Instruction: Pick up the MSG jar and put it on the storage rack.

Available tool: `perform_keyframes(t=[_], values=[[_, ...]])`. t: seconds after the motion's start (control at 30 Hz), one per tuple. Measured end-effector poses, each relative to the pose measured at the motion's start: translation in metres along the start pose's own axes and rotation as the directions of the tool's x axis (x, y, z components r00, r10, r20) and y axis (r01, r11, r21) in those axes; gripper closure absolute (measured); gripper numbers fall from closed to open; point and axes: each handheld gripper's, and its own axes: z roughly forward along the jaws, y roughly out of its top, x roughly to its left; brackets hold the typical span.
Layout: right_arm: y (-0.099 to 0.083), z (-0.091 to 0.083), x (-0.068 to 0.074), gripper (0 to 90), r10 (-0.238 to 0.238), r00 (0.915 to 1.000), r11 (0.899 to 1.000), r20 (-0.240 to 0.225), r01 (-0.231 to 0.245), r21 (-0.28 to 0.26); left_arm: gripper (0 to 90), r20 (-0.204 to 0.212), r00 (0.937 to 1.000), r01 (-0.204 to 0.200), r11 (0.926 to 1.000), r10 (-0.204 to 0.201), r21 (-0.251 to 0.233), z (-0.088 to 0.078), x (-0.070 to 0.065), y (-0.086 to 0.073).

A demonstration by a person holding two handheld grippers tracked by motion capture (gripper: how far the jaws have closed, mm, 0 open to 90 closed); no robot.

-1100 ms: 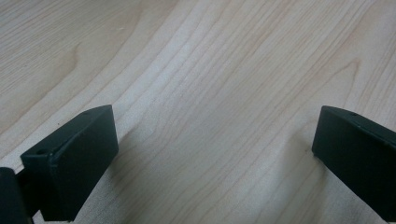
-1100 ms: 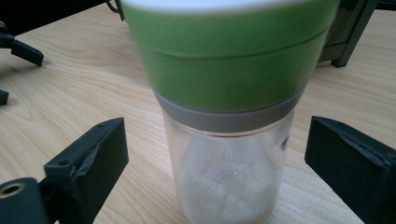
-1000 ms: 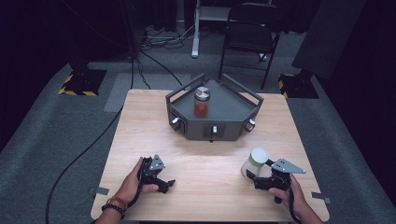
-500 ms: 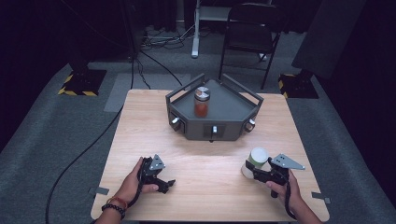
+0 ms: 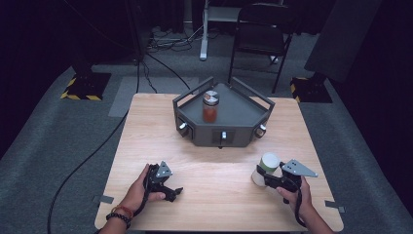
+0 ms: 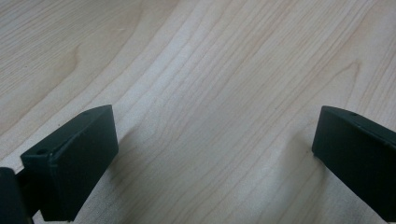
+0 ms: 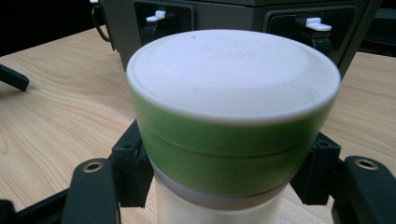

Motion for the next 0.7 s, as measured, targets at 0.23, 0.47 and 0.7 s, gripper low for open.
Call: perform_keyframes(t=[0.23,0.47,0.7], values=[[0.008,-0.002,0.002,34.5,-0.009,1.0,1.0,-0.002,0.009,-0.013,0.1,0.0,1.0,0.001,1.0,-0.001,0.001,0.0,0.0,0.0],[0.019,-0.002,0.004,34.4,-0.003,0.9999,1.0,0.01,0.003,-0.021,0.2,0.0,1.0,0.001,1.0,-0.001,0.001,0.0,0.0,0.0],[0.033,-0.001,0.005,34.4,-0.01,0.9996,1.0,0.025,0.01,-0.024,0.2,-0.001,1.0,0.001,1.0,-0.001,0.001,0.0,0.0,0.0]])
